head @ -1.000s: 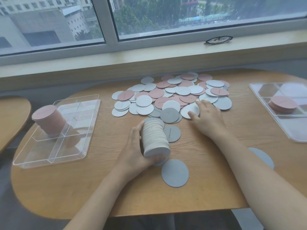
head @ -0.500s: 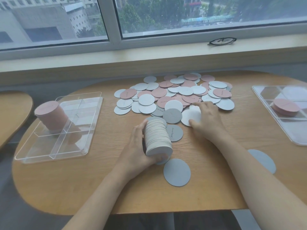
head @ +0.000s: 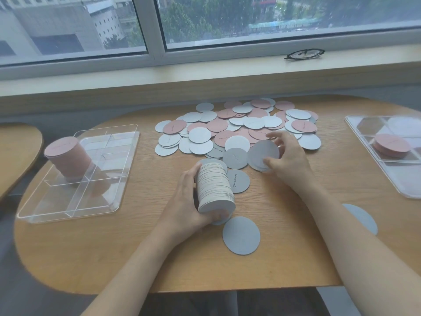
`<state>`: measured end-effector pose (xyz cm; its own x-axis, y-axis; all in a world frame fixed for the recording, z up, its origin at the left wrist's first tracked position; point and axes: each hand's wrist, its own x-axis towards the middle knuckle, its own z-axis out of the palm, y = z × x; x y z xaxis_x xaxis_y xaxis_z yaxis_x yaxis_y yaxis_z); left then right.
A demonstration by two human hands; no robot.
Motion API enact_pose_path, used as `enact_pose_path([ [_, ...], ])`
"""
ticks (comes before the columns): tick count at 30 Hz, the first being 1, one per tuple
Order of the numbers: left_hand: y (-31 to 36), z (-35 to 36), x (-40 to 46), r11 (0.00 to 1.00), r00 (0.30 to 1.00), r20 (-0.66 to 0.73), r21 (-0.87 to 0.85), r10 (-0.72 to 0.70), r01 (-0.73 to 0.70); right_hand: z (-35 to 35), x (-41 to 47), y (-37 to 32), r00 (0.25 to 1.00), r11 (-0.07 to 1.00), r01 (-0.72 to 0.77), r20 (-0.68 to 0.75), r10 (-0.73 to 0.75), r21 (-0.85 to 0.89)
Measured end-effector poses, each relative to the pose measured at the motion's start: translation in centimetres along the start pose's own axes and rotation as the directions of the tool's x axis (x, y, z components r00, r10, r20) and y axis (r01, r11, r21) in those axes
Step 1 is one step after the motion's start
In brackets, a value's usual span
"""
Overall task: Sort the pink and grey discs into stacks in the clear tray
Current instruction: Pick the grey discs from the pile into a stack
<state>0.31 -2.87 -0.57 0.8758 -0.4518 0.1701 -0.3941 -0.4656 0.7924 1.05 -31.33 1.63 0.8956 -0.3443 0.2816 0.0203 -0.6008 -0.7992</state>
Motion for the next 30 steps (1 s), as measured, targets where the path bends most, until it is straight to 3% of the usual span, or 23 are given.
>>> enact_pose_path([
  [3, 0.0, -0.1, 0.0, 0.999, 1.000, 0.014, -0.038, -0.008, 0.008, 0.4, -0.5, -1.0, 0.999, 0.980, -0.002, 0.032, -0.004, 0.199],
  [7, 0.1, -0.2, 0.0, 0.997, 0.999, 0.051, -0.072, 0.005, -0.001, 1.7, -1.4, -2.0, 0.995, 0.942, 0.036, 0.074, -0.064, 0.332],
  [11, 0.2, -0.3, 0.0, 0.995, 0.997, 0.078, -0.098, 0.017, -0.009, 3.0, -2.3, -3.1, 0.983, 0.833, 0.005, 0.150, -0.105, 0.553],
  [15, 0.0, -0.2, 0.2, 0.994, 0.995, 0.095, -0.108, 0.031, -0.020, 3.7, -2.6, -3.2, 0.966, 0.779, -0.042, 0.224, -0.127, 0.625],
  [20, -0.1, -0.3, 0.2, 0.996, 0.995, 0.101, -0.093, -0.004, 0.014, 4.0, -2.6, -3.0, 0.960, 0.792, -0.075, 0.257, -0.107, 0.606],
  [26, 0.1, -0.3, 0.1, 0.996, 0.996, 0.092, -0.090, 0.007, 0.001, 3.5, -2.2, -2.5, 0.998, 0.879, 0.042, 0.019, -0.058, 0.476],
  [30, 0.2, -0.3, 0.1, 0.996, 0.996, 0.092, -0.088, 0.014, -0.006, 3.7, -2.8, -3.2, 0.989, 0.883, 0.063, 0.091, -0.118, 0.466],
])
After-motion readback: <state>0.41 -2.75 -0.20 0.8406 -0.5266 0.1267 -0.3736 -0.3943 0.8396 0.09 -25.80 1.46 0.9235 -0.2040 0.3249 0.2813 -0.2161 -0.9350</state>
